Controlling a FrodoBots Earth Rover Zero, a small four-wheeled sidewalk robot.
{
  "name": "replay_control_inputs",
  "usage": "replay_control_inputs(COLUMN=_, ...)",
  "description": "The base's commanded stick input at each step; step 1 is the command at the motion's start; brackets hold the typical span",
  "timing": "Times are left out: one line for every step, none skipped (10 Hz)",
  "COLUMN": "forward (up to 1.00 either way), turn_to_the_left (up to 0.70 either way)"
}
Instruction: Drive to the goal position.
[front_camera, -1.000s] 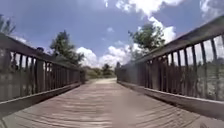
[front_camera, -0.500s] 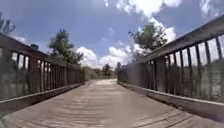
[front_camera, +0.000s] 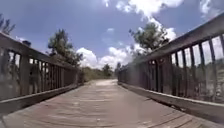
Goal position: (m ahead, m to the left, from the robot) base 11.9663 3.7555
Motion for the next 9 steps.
replay_control_inputs(forward=0.45, turn_to_the_left=0.0)
replay_control_inputs(forward=0.45, turn_to_the_left=0.0)
replay_control_inputs(forward=0.45, turn_to_the_left=0.0)
replay_control_inputs(forward=0.45, turn_to_the_left=0.0)
replay_control_inputs(forward=0.45, turn_to_the_left=0.0)
replay_control_inputs(forward=0.45, turn_to_the_left=0.0)
replay_control_inputs(forward=0.45, turn_to_the_left=0.17)
replay_control_inputs(forward=0.45, turn_to_the_left=0.27)
replay_control_inputs(forward=0.45, turn_to_the_left=0.19)
